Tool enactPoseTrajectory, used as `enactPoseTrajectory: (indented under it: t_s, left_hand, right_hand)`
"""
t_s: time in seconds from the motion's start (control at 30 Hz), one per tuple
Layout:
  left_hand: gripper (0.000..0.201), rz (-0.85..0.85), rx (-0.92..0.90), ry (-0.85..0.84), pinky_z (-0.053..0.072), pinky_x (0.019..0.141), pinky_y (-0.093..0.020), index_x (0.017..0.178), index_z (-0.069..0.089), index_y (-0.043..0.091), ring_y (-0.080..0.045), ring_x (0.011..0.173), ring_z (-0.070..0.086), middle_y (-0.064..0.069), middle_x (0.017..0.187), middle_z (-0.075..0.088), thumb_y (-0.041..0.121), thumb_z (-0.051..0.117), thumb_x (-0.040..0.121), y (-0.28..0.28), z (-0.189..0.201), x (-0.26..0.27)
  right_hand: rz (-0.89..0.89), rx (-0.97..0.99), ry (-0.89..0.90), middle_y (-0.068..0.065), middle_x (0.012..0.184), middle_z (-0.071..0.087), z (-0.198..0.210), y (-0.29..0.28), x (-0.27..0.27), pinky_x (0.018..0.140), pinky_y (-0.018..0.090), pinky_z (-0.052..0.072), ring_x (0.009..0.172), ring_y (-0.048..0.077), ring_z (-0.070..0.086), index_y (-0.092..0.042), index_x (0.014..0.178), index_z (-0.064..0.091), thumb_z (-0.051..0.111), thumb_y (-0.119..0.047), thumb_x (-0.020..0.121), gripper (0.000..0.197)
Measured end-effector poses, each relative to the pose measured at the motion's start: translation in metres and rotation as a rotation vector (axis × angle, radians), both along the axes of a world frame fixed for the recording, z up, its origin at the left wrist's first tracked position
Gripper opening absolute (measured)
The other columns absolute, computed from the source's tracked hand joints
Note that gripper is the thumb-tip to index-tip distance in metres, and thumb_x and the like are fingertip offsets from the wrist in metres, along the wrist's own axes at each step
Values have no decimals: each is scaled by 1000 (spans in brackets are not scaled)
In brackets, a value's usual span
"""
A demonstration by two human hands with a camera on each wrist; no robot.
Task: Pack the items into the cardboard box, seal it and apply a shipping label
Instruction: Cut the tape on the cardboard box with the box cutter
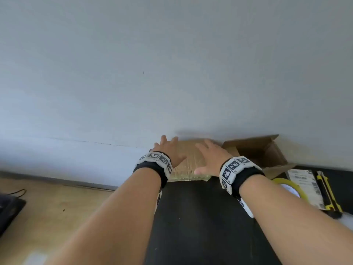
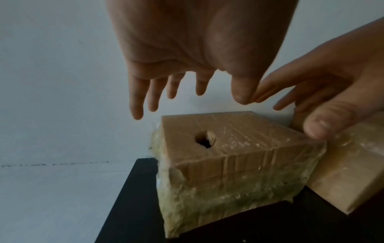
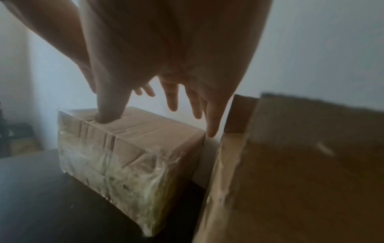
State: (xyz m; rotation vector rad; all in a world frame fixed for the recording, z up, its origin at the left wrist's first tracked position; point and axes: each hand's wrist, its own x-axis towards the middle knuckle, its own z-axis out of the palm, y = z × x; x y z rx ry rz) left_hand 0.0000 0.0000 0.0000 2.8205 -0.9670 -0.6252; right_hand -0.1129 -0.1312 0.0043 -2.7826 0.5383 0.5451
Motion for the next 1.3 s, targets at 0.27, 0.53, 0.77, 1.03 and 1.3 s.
enactPoseTrajectory:
  t_s: [0.27,0.53,0.77,1.03,1.3]
  left_hand:
    - [110,-77,62,143,47,95,-37,149,13,36,-34,117,54,-8,156,-10,55,78,64,14,-19,3]
    - [114,17,19,115,54,87,-37,148,11,38,-36,111,57,-19,155,-11,20,86,64,21,-31,0]
    - [118,139,-18,183,48,93,-41,151,6,38,-38,125,48,-11,157,3,20,86,66,41,-8,-3]
    - [114,307,-139,303,42,102,-44,152,12,23,-33,131,43,-9,146,41,35,85,65,64,22,-13]
    - [72,308,-138,304,49,88,-35,117,53,18,-20,103,58,1,113,59,51,83,60,66,15,-58]
  right_hand:
    - [-81,-14,119,16,159,-3,-21,3,-6,92,40,51,116,36,56,-27,150,13,63,-37,87,81]
    - [-165,49,6,17,134,45,-24,15,-16,89,38,50,109,31,58,-23,150,15,53,-28,96,66]
    - [-143,32,-14,9,121,58,0,30,-21,86,37,51,105,26,59,-19,142,34,48,-44,95,55]
    - [-132,67,46,5,101,68,27,43,-37,80,33,52,86,21,63,-11,107,64,36,-60,94,58]
    - [-406,322,271,14,97,72,14,43,-81,82,39,59,80,29,73,-3,114,57,49,-63,87,67]
